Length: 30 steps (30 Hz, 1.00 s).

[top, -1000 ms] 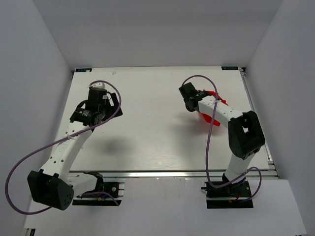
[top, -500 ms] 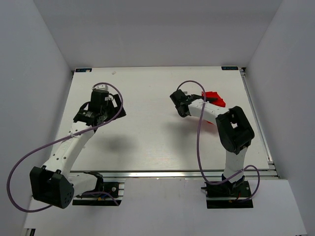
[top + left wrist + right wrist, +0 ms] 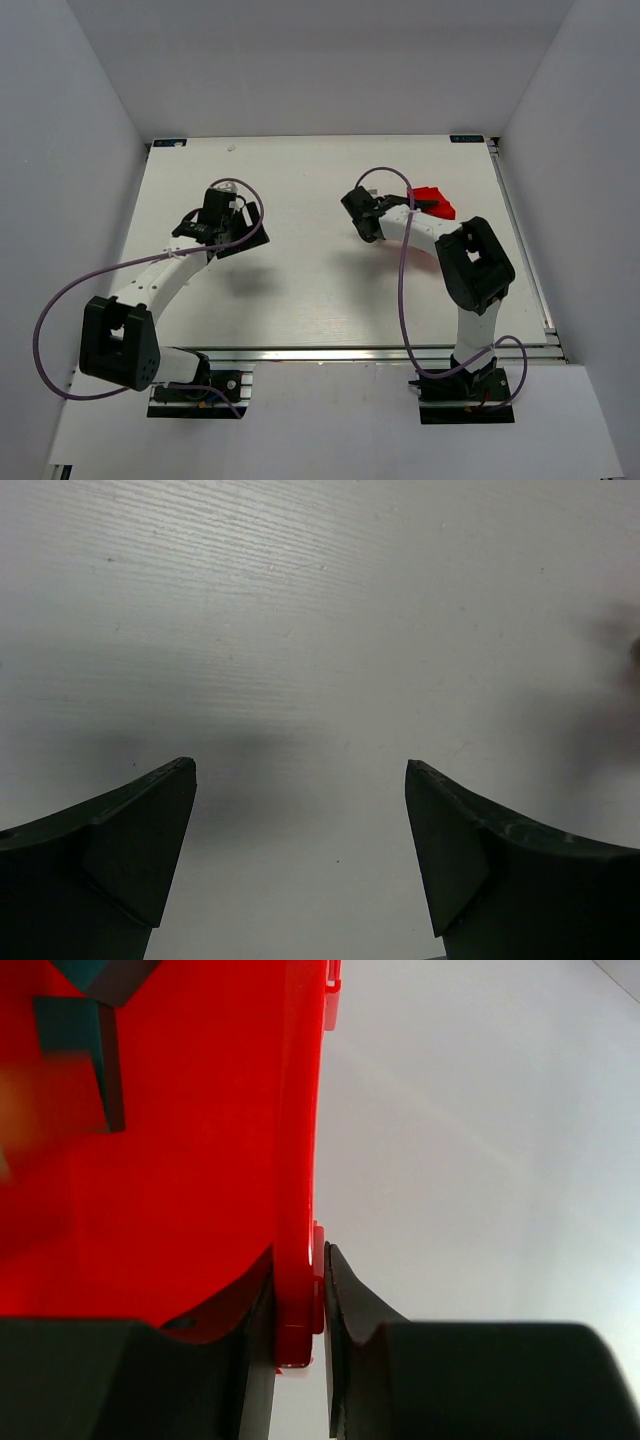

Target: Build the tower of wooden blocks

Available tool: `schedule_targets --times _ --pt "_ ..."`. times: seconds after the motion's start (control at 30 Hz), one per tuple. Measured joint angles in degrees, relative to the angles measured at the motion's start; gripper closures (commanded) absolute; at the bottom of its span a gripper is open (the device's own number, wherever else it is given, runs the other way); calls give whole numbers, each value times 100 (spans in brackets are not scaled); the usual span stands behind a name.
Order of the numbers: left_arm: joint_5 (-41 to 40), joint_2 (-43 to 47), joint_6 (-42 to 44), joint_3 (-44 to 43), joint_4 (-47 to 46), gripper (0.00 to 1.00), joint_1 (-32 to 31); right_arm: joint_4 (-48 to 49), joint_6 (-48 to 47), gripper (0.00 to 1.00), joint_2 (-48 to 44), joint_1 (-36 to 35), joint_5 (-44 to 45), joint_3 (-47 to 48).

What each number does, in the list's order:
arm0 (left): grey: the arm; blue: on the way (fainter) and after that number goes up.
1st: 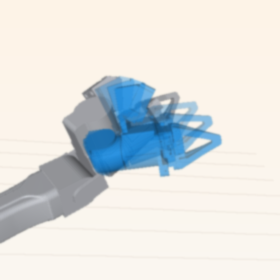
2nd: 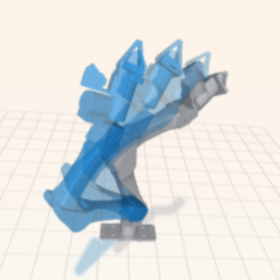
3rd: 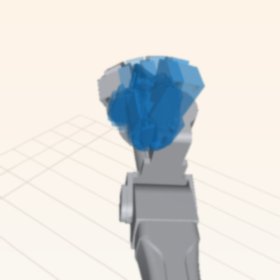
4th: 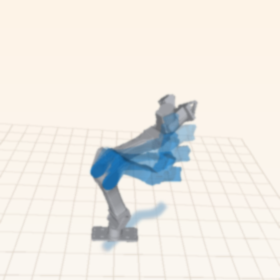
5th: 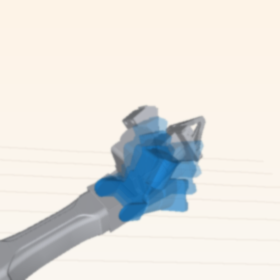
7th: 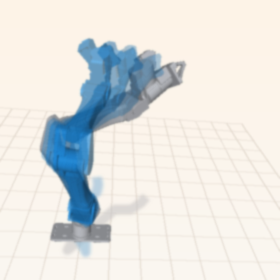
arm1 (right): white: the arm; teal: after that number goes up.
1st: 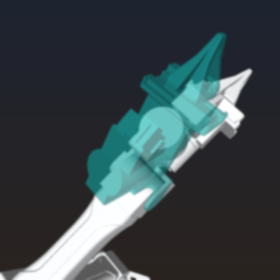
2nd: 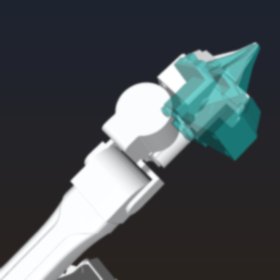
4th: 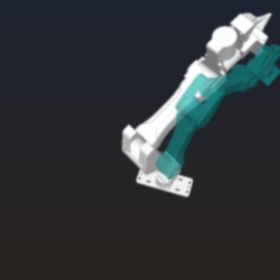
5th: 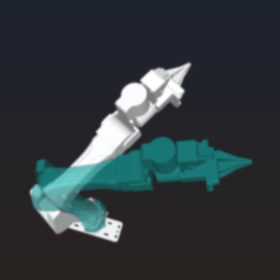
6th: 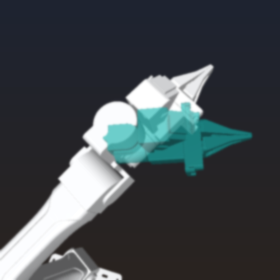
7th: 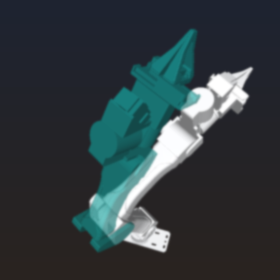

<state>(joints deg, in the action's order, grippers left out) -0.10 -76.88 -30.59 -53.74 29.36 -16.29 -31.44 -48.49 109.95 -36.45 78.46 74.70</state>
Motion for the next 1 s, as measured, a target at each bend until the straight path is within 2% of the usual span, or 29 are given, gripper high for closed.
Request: schedule_targets --times 0.27,0.4,0.47,0.83,1.0 --pt "501 -334 33 184 -616 10 -9 17 0 100 35 -63 122 -35" --pt "643 -619 74 184 -756 8 -24 17 -2 100 37 -81 140 -35" --pt "702 -654 94 184 -776 2 -31 17 -20 100 44 -94 164 -37" --pt "925 -656 120 184 -999 2 -33 162 -411 100 162 -446 522 -131" --pt "999 -651 120 186 -1040 2 -33 -179 -306 100 367 -634 645 74"
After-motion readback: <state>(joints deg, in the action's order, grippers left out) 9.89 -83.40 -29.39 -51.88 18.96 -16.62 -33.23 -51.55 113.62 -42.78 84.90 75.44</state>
